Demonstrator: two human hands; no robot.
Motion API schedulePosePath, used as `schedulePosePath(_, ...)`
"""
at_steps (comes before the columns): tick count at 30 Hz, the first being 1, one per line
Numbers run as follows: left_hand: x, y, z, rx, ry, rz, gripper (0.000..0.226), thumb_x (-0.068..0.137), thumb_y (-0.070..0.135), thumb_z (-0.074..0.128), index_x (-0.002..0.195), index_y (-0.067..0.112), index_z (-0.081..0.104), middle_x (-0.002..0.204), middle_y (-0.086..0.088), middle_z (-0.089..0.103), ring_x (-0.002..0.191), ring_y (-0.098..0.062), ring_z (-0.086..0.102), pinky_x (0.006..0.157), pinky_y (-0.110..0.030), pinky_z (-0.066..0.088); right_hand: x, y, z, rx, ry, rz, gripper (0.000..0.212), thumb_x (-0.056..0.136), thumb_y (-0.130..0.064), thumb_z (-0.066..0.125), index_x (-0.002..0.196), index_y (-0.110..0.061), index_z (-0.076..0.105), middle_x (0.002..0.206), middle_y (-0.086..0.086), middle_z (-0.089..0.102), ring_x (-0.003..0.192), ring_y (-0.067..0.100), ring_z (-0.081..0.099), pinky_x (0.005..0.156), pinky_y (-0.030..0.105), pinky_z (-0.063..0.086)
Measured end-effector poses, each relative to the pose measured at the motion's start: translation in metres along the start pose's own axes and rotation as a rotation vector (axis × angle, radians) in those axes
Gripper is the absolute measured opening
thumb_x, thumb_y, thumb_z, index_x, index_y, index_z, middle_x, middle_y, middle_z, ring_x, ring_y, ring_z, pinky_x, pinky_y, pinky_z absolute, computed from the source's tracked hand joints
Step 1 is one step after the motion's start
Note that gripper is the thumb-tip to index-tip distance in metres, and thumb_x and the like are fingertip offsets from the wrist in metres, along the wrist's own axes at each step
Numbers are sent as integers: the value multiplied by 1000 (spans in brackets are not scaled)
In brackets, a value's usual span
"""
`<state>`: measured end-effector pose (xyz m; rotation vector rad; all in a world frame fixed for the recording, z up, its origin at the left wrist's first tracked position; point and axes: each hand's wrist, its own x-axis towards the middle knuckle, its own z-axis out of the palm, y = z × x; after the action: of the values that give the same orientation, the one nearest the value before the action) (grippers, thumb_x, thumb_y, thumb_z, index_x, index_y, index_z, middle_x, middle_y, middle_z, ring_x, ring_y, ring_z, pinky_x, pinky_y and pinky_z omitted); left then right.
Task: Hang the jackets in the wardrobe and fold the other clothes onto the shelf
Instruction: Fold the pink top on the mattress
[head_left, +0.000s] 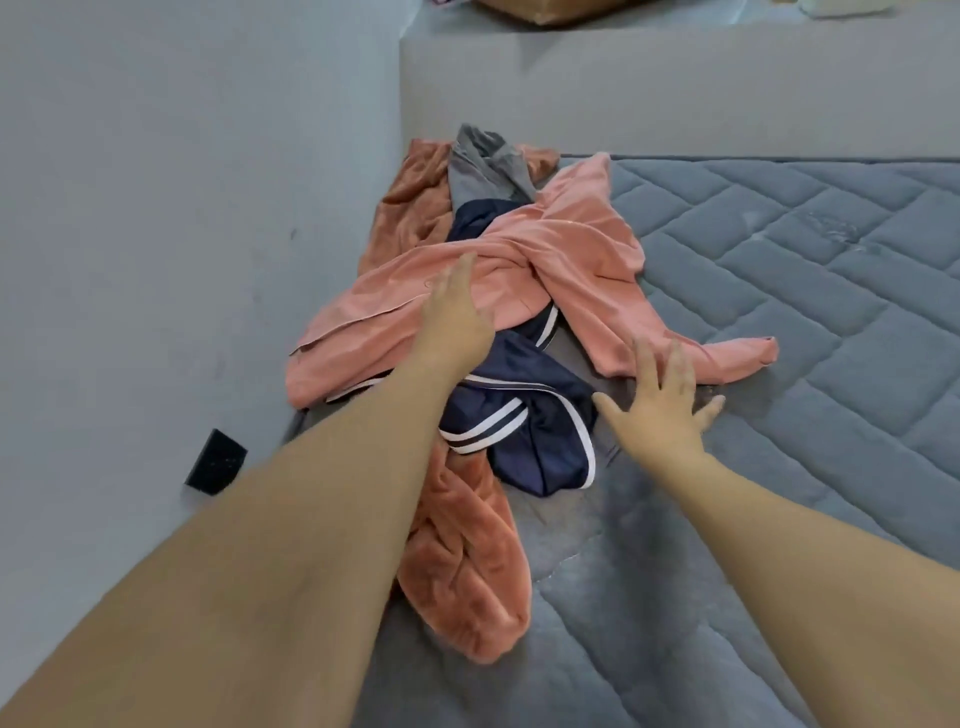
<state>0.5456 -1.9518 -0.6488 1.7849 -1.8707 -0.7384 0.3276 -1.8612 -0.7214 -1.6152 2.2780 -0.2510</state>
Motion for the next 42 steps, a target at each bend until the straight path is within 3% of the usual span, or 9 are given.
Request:
schedulePosePath(4, -19, -69, 101, 505, 309, 18, 63, 89, 31, 61, 148, 20, 41, 146, -12, 44, 134, -32, 41, 109, -47, 30, 12, 43, 73, -103, 302, -80, 72, 87, -63, 42, 146, -23, 37, 161, 3, 20, 147, 22, 17, 117, 56, 7)
schedulePosePath(8, -8, -77, 117, 640, 473, 65, 52, 83, 31, 62, 133, 21, 56, 130, -12, 56, 118, -33, 49, 100, -48, 35, 31, 41, 65, -141, 330, -76, 66, 88, -57, 44, 146, -24, 39, 161, 1, 22, 146, 24, 21, 116, 54, 9)
schedulePosePath(13, -15, -65, 112, 659, 442, 32, 39, 79, 20, 67, 118, 18, 65, 119, -17, 60, 111, -38, 52, 97, -54, 39, 26, 37, 65, -175, 328, -51, 61, 90, -52, 42, 144, -24, 43, 159, 2, 28, 144, 27, 26, 116, 55, 12)
schedulePosePath(18, -6, -32, 82, 720, 143, -67, 23, 84, 15, 57, 107, 18, 58, 121, -15, 48, 116, -39, 41, 101, -55, 29, 25, 37, 68, -120, 369, -50, 53, 91, -48, 41, 136, -21, 50, 154, 3, 36, 140, 29, 31, 116, 57, 14)
schedulePosePath(20, 1, -14, 60, 771, 134, 83, 14, 87, 25, 56, 100, 20, 57, 116, -9, 49, 113, -34, 40, 100, -51, 26, 25, 40, 68, -110, 388, -51, 51, 91, -47, 43, 134, -20, 51, 153, 4, 38, 139, 29, 32, 116, 57, 14)
schedulePosePath(24, -38, 32, 22, 517, 166, 302, 21, 79, 35, 54, 69, 26, 38, 59, 2, 52, 54, -27, 45, 53, -31, 28, 27, 37, 65, -96, 357, -51, 54, 91, -48, 43, 137, -21, 48, 154, 2, 36, 141, 30, 31, 116, 57, 13)
schedulePosePath(29, -150, -8, 76, 636, -383, 131, 40, 80, 45, 50, 115, 27, 51, 94, -1, 62, 80, -27, 62, 60, -35, 43, 25, 39, 63, -63, 362, -73, 60, 93, -47, 47, 147, -22, 39, 153, 1, 38, 140, 30, 31, 116, 57, 14)
schedulePosePath(32, -164, -37, 108, 715, -257, 181, 52, 72, 47, 50, 110, 16, 69, 91, -9, 64, 74, -30, 61, 65, -36, 46, 25, 42, 66, -67, 374, -73, 61, 94, -47, 49, 148, -23, 37, 153, 1, 38, 140, 29, 31, 117, 55, 13)
schedulePosePath(42, -165, -62, 135, 572, 80, 284, 50, 73, 44, 47, 115, 17, 48, 92, -12, 62, 76, -32, 58, 71, -39, 35, 25, 38, 42, 206, 567, -289, 64, 79, -30, 69, 138, -13, 48, 148, 22, 36, 141, 30, 28, 119, 53, 13)
